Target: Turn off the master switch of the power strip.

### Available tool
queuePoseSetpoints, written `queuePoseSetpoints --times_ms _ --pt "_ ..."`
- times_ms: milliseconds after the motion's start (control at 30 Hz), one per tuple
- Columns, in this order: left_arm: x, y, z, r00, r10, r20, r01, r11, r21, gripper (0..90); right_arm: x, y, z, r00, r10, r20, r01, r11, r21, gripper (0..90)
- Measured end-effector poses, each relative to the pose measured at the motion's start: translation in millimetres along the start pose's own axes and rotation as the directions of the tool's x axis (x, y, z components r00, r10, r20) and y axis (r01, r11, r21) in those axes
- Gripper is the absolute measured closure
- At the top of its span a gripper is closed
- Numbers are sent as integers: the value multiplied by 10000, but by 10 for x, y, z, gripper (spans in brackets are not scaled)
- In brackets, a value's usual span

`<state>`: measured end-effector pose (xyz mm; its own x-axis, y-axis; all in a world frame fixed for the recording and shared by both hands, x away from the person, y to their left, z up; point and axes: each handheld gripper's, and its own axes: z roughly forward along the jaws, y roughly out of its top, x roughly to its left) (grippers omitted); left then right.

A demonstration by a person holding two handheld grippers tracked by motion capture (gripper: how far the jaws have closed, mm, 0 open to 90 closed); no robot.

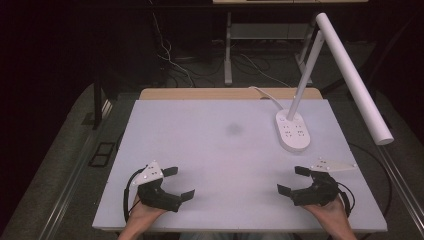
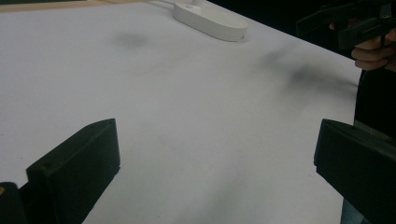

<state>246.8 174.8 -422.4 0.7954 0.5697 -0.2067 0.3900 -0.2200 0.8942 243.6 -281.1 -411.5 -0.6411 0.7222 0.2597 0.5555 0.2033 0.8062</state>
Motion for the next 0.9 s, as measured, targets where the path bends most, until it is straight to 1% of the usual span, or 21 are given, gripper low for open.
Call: queuePoseSetpoints --times_ms 367,600,700,867,900 --pt "9 -5 1 10000 -4 69 4 10000 84 0 -13 -8 17 9999 41 -102 -39 9997 244 2" --pt "10 -7 6 10000 -33 81 33 9999 113 0 -30 -6 -3 10000 73 -57 -72 9997 221 2" --pt "9 -9 12 9999 -62 112 61 9999 121 0 -36 -4 -15 9999 157 -72 -155 9997 206 2" --pt "10 -11 17 9999 -53 106 51 9999 165 0 -40 0 -20 9999 126 -86 -123 9995 293 2" --pt "9 -11 18 9999 -57 105 55 9998 172 0 -45 4 -16 10000 36 -90 -33 9996 295 2"
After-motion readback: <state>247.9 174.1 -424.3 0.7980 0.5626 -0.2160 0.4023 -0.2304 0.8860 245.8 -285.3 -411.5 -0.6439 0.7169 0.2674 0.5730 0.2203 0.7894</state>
